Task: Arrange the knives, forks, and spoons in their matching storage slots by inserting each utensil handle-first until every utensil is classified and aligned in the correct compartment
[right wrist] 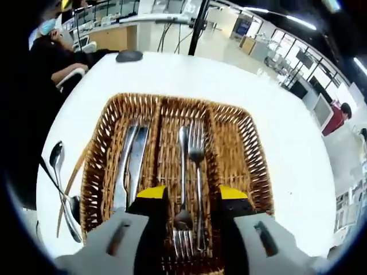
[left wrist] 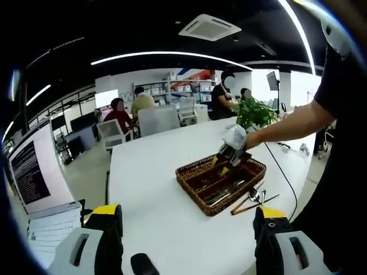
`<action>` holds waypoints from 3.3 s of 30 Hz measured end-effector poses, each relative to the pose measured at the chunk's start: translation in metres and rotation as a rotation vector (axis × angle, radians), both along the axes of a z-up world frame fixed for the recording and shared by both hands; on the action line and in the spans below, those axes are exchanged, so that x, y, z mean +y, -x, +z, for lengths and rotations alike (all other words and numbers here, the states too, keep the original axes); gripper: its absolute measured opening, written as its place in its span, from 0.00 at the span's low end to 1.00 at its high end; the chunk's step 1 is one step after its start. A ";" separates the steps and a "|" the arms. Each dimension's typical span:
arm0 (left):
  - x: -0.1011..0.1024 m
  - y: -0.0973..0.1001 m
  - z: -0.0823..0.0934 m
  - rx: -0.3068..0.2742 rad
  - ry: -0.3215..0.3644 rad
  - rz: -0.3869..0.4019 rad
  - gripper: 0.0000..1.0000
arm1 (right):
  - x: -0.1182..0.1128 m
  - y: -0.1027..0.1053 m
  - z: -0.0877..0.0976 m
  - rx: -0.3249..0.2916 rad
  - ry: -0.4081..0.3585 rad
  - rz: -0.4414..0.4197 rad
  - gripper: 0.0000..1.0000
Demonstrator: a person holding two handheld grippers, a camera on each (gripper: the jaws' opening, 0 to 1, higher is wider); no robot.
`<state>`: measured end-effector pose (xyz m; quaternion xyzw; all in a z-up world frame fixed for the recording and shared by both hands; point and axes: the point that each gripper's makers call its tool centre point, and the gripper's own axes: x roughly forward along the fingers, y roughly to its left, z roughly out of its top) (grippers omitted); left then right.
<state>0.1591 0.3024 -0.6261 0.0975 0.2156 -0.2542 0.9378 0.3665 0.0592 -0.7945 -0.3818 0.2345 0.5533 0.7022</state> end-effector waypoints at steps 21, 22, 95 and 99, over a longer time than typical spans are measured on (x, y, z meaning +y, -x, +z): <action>-0.059 -0.049 0.011 -0.078 0.097 -0.130 1.00 | -0.097 0.055 0.143 -0.143 -0.376 -0.575 0.99; -0.064 -0.050 0.010 -0.079 0.086 -0.141 1.00 | -0.103 0.065 0.142 -0.120 -0.380 -0.594 0.99; -0.135 -0.024 -0.022 0.001 0.004 -0.257 1.00 | -0.184 0.189 0.144 -0.068 -0.424 -0.709 0.99; -0.132 -0.024 -0.030 0.017 -0.007 -0.266 1.00 | -0.173 0.187 0.143 -0.067 -0.432 -0.686 0.99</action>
